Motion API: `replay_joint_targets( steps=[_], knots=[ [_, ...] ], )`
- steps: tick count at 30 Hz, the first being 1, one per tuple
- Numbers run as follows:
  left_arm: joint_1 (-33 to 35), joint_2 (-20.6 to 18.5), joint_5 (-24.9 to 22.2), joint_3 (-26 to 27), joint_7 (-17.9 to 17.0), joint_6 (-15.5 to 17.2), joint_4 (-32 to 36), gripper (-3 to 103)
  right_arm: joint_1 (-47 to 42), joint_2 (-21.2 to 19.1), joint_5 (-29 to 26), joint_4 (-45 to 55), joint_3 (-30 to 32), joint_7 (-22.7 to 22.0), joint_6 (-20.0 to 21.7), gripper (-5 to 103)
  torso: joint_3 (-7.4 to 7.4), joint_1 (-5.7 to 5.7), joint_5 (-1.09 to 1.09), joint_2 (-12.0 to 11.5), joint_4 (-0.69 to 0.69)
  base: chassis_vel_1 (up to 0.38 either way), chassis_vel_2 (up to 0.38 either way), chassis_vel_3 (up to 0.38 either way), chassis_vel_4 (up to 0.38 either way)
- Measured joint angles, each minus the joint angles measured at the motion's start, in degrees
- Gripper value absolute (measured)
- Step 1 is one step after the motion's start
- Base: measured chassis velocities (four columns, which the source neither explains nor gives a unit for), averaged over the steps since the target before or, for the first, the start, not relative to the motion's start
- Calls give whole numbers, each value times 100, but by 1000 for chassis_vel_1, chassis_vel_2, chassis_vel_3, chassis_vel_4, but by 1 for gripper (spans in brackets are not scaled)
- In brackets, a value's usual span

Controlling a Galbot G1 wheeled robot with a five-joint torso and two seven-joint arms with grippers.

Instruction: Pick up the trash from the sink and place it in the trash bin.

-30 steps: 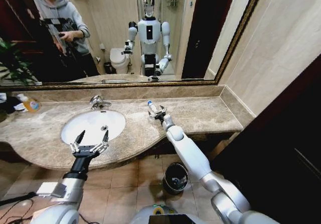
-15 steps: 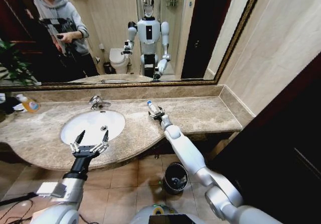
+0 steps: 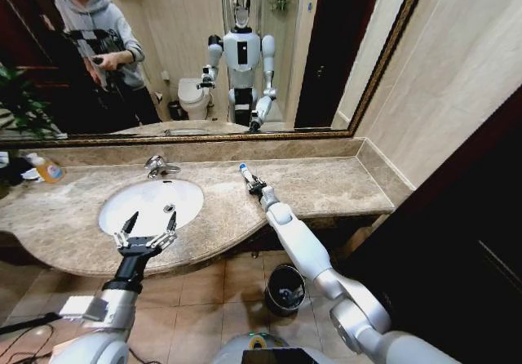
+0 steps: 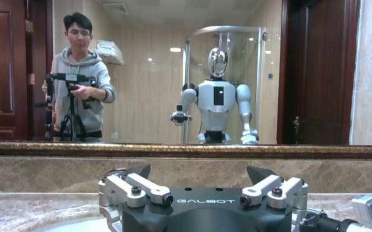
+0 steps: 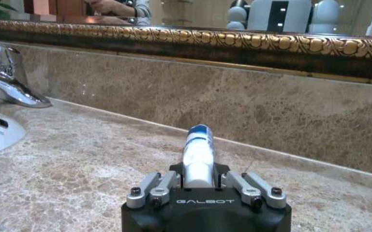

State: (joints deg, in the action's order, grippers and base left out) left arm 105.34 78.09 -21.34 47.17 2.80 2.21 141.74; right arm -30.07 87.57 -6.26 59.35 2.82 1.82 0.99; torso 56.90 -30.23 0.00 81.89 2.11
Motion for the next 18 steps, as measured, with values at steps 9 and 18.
replay_joint_targets(
  steps=[9, 18],
  knots=[
    [0, 0, 0, 0, 0, 0, 0, 100, -107, -183, -56, 357, -5, -12, 69, 27, 0, 0, 0, 0, 0, 0, 0, 0, 0],
    [0, 0, 0, 0, 0, 0, 0, 100, -548, -1048, -475, 1406, 90, 12, 272, 27, 0, 0, 2, 0, 0, 0, 0, 0, 0]
  ],
)
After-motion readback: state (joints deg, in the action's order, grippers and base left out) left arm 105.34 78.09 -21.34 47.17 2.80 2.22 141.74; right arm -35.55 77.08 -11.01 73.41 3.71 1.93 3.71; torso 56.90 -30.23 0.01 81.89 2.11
